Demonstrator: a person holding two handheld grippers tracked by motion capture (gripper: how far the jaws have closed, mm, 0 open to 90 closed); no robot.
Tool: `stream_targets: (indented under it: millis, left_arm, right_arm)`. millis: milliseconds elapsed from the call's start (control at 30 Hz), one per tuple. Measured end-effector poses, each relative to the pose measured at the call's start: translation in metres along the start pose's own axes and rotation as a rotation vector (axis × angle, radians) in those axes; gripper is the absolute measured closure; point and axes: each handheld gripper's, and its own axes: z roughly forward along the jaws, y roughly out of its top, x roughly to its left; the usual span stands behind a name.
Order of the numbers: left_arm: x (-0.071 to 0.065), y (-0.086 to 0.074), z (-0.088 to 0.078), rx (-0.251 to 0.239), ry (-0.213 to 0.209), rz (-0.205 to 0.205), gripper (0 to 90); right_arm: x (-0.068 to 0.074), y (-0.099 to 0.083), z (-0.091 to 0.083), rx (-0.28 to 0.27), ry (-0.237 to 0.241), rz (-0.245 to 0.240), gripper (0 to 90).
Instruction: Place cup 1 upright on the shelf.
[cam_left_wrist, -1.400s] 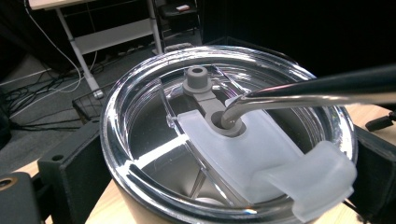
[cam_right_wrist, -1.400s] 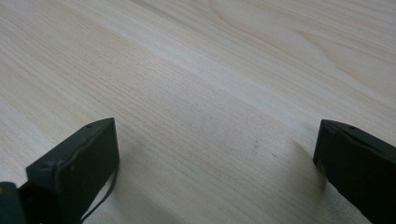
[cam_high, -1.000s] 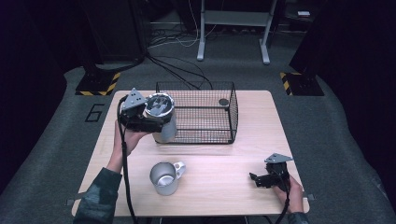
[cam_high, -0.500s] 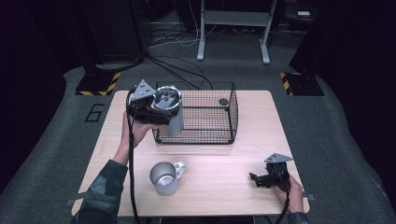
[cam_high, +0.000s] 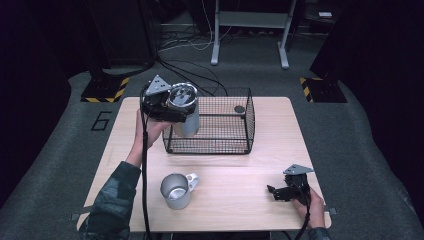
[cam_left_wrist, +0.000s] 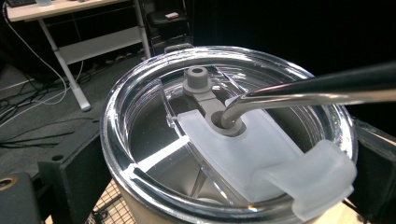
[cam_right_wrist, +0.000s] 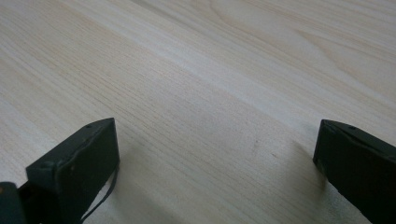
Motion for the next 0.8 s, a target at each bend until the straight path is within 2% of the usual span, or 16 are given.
stream_targets:
  millis: [233, 400, 633, 800]
  left_arm:
    - [0.009, 0.003, 0.011, 0.004, 0.015, -0.010, 3.7]
    - [0.014, 0.001, 0.023, 0.006, 0.015, -0.042, 3.7]
    - [0.024, -0.004, 0.044, 0.045, 0.035, -0.053, 3.7]
    - [0.029, -0.009, 0.054, 0.052, 0.038, -0.074, 3.7]
  right_arm:
    - [0.000, 0.000, 0.000, -0.001, 0.000, 0.001, 0.0]
    - [0.000, 0.000, 0.000, 0.000, 0.000, 0.001, 0.0]
    - [0.000, 0.000, 0.000, 0.000, 0.000, 0.000, 0.0]
    - [0.000, 0.000, 0.000, 0.000, 0.000, 0.001, 0.0]
